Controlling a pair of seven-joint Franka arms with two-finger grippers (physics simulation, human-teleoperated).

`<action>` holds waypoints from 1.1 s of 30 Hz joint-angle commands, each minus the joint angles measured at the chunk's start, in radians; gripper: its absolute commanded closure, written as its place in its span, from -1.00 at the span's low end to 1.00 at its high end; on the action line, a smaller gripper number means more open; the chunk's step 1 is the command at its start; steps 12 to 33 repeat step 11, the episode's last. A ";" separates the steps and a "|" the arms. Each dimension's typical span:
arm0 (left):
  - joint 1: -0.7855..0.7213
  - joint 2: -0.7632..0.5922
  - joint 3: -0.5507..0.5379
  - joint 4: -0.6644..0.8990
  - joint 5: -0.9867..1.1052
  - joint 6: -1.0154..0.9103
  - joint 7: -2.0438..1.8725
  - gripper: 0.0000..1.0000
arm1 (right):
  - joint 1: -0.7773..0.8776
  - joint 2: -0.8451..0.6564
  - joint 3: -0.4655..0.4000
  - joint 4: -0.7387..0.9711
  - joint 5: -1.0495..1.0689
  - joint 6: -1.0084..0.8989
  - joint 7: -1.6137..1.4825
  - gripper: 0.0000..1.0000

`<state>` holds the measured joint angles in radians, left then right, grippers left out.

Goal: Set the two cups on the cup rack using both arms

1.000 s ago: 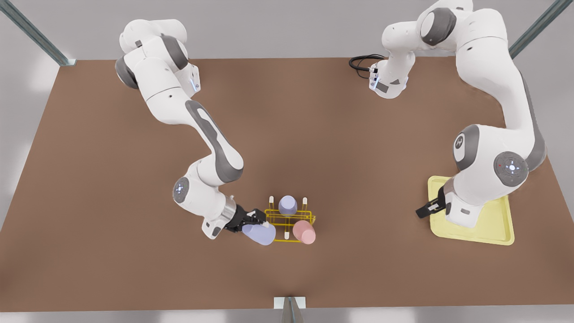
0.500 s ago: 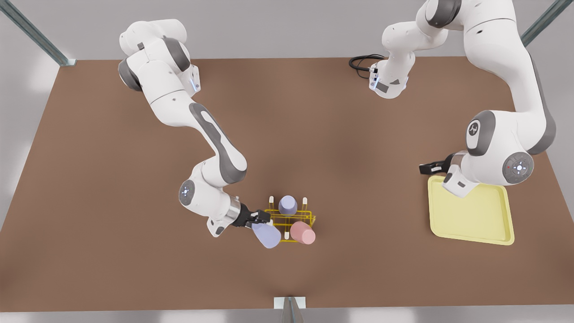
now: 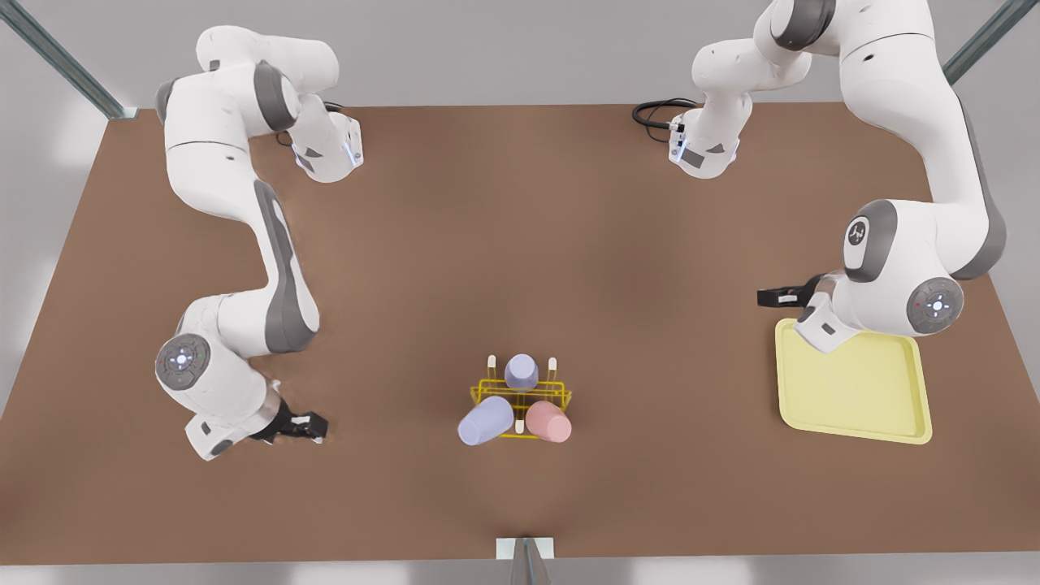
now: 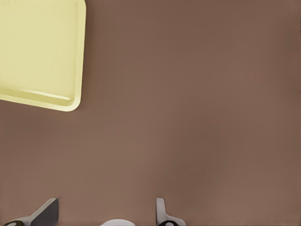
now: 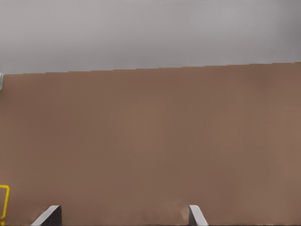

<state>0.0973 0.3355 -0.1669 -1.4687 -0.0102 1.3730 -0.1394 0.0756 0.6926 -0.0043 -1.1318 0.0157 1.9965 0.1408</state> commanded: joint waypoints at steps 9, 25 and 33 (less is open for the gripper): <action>-0.004 0.000 0.000 0.004 -0.001 -0.003 0.104 -1.00 | -0.112 -0.521 -0.011 -0.335 -0.040 -0.410 -0.354 -1.00; -0.004 -0.001 -0.002 0.004 -0.001 -0.008 0.104 -1.00 | -0.111 -0.570 -0.011 -0.342 -0.031 -0.466 -0.317 -1.00; -0.004 -0.001 -0.002 0.004 -0.001 -0.008 0.104 -1.00 | -0.111 -0.570 -0.011 -0.342 -0.031 -0.466 -0.317 -1.00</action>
